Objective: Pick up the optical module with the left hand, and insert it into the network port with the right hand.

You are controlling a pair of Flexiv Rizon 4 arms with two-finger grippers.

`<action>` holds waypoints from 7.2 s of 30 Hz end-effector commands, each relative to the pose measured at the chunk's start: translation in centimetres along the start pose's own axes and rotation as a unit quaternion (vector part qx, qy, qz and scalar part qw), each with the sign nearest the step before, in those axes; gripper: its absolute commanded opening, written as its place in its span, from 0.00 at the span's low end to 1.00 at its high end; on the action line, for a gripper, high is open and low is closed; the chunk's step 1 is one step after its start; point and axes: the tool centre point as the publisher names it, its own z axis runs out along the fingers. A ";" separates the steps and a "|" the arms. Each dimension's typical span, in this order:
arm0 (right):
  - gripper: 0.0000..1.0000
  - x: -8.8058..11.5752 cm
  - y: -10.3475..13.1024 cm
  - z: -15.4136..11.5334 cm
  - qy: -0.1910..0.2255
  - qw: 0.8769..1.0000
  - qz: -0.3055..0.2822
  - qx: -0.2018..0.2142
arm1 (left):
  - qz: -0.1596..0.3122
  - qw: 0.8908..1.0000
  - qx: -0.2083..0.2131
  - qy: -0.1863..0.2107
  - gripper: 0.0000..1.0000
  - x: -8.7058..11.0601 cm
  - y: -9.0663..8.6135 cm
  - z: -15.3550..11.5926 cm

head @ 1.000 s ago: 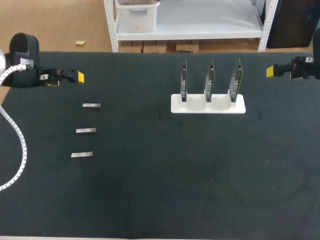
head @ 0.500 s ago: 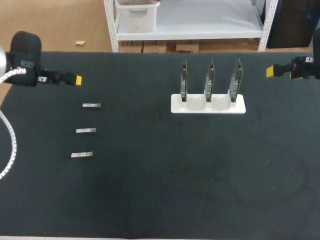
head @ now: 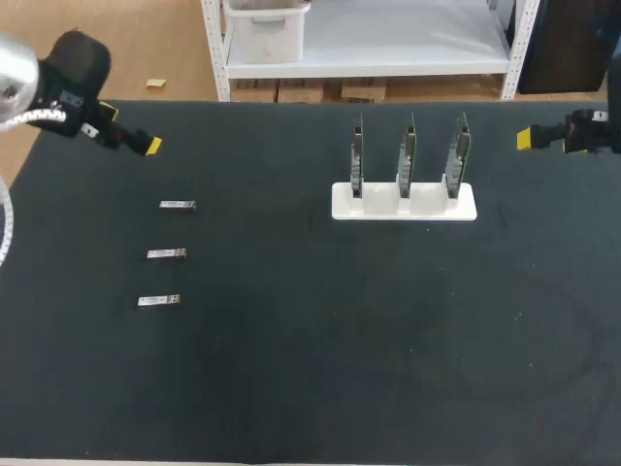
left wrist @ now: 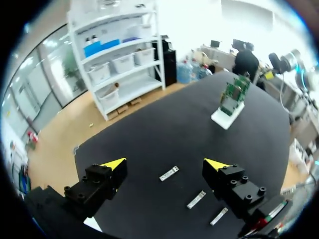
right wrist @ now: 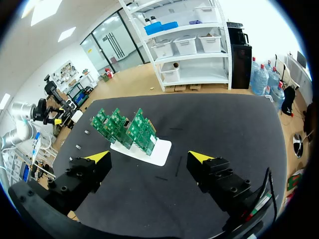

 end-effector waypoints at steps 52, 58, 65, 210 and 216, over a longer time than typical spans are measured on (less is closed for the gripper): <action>1.00 0.0 0.1 0.0 -0.001 1.000 0.000 0.002 | 0.337 0.893 0.127 0.271 1.00 8.9 0.4 12.7; 1.00 0.0 0.1 0.0 -0.001 1.000 0.000 0.002 | 0.337 0.890 0.129 0.278 1.00 9.3 0.4 13.1; 1.00 0.0 0.1 0.0 -0.001 1.000 0.000 0.002 | 0.333 0.888 0.130 0.288 1.00 9.7 0.5 13.7; 1.00 0.0 0.1 0.0 -0.001 1.000 0.000 0.002 | 0.155 0.825 0.413 -0.353 0.00 -19.5 -21.8 11.8; 1.00 0.0 0.1 0.0 -0.001 1.000 0.000 0.002 | 0.153 0.825 0.411 -0.355 0.00 -19.4 -21.8 12.0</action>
